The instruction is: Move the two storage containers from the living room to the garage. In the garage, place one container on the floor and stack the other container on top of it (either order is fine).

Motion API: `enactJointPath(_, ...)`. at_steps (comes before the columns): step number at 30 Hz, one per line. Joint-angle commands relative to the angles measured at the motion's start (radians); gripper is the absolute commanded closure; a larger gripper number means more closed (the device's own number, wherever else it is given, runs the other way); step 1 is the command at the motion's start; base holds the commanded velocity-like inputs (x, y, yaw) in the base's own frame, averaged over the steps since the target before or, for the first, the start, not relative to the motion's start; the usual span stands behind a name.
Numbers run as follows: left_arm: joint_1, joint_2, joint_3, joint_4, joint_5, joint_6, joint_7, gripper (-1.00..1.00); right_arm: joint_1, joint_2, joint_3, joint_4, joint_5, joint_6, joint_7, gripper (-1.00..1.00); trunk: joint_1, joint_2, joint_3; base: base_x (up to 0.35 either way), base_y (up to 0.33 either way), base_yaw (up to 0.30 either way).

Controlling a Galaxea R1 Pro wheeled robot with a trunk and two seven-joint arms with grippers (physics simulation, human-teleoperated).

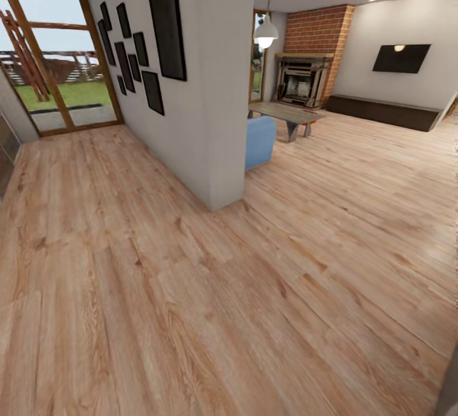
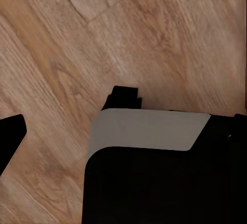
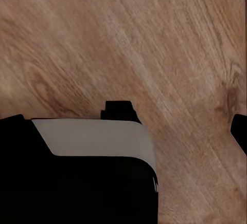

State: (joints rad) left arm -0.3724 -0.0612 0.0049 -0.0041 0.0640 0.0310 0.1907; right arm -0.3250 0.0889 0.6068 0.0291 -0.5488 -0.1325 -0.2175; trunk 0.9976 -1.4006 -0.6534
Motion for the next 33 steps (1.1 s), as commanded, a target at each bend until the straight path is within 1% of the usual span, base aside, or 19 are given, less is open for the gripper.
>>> enactJointPath(1,0.000,0.000,0.000,0.000,0.007,0.003,0.003,-1.00,-0.001,0.001,0.008,0.003,-0.009,-0.005,0.000,-1.00,0.001,0.000,-0.001,0.322,0.000,-0.207)
enactJointPath(33,0.000,0.000,0.000,0.000,0.007,0.003,0.003,-1.00,-0.001,0.002,0.008,0.003,-0.008,-0.004,0.000,-1.00,0.001,0.000,-0.001,0.322,0.000,-0.251)
